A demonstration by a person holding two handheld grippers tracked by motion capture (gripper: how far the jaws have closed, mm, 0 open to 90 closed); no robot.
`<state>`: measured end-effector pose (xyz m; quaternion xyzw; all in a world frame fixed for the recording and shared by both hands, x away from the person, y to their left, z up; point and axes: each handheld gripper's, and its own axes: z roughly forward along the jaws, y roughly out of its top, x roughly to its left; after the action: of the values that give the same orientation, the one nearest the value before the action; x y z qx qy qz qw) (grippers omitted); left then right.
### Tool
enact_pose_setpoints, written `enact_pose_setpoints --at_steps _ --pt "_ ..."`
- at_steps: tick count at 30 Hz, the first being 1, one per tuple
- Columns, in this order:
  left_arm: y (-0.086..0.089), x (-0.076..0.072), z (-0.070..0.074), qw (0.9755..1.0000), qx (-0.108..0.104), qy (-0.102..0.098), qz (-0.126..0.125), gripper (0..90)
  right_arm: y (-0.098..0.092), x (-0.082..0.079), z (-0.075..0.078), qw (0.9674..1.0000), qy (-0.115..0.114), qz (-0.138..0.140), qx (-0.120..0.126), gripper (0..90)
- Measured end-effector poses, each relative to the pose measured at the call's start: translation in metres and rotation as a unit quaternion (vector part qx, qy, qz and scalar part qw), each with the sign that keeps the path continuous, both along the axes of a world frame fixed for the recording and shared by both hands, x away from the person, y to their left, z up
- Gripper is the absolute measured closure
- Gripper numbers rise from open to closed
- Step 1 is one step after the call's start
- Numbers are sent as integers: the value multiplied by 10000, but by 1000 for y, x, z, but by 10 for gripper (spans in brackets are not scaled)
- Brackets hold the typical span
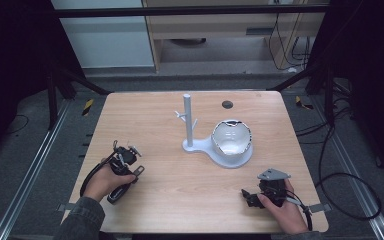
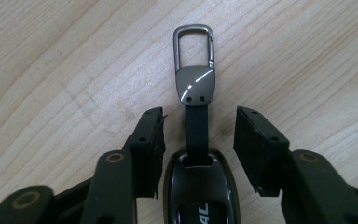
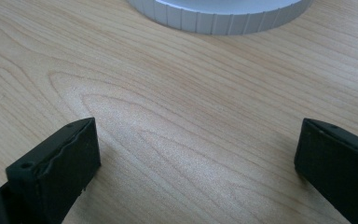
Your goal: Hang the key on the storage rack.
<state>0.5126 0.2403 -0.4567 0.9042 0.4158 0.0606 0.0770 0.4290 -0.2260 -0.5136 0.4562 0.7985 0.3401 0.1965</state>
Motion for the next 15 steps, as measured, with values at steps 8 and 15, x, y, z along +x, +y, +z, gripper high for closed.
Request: enact_pose_setpoints --at_steps 8,15 --pt "3 1 -1 10000 -41 67 -59 593 0 0 0 10000 -2 -1 -7 4" --pt "2 2 -2 10000 -37 52 -24 626 0 0 0 10000 -15 32 -14 4"
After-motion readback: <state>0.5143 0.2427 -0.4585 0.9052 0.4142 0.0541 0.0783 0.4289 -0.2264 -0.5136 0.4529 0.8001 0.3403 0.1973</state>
